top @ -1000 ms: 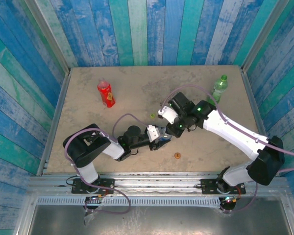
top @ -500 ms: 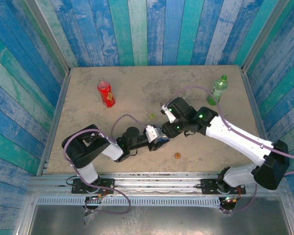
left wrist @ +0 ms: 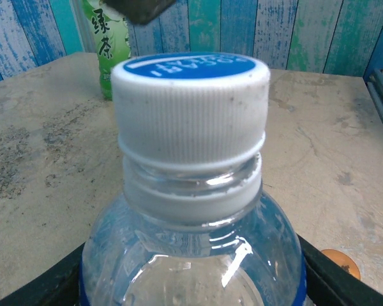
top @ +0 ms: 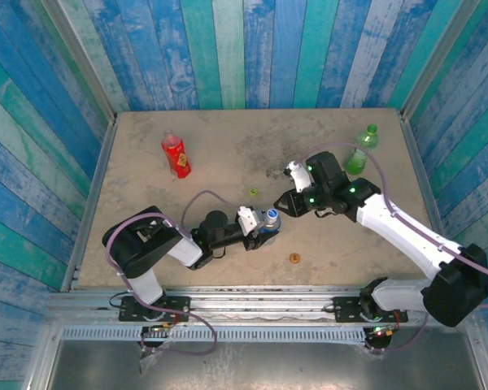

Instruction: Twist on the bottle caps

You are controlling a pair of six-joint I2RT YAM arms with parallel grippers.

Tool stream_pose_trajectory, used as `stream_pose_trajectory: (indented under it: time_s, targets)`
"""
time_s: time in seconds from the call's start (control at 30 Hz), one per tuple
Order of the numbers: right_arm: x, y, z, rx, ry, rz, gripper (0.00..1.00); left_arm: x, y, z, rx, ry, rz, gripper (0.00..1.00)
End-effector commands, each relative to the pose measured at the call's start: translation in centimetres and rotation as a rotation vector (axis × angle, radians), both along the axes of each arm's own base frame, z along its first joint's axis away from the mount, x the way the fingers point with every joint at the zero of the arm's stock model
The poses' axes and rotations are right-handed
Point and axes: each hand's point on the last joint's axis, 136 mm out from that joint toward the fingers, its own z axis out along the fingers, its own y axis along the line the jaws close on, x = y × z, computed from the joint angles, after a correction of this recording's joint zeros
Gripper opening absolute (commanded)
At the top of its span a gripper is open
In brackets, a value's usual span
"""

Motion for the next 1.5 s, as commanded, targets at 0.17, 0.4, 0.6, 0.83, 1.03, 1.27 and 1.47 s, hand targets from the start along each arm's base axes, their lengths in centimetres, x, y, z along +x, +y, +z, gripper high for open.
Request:
stream_pose_trajectory:
  time_s: [0.17, 0.4, 0.6, 0.83, 1.03, 1.27, 1.47]
  targets:
    - [-1.1, 1.3, -1.4, 0.159, 0.136, 0.093, 0.23, 0.1, -0.1, -1.1, 0.013, 0.057, -0.001, 0.55]
    - [-1.1, 0.5, -2.4, 0.168, 0.181, 0.049, 0.24, 0.5, -0.3, -1.6, 0.029, 0.083, -0.007, 0.55]
    - [0.8, -1.4, -1.1, 0.153, 0.114, -0.064, 0.24, 0.4, -0.3, -1.4, 0.030, 0.078, -0.008, 0.55]
    - [0.6, -0.1, 1.0, 0.251, 0.113, 0.001, 0.28, 0.5, -0.2, -1.5, 0.036, 0.076, -0.005, 0.56]
    - [-1.3, 0.8, 0.9, 0.321, 0.163, 0.108, 0.23, 0.6, -0.2, -1.7, 0.044, 0.077, 0.004, 0.55]
    - [-1.5, 1.0, -0.4, 0.314, 0.189, 0.131, 0.22, 0.6, -0.2, -1.7, 0.044, 0.078, 0.001, 0.55]
    - [-1.5, 1.0, -1.0, 0.307, 0.201, 0.140, 0.22, 0.5, -0.2, -1.8, 0.044, 0.082, -0.002, 0.55]
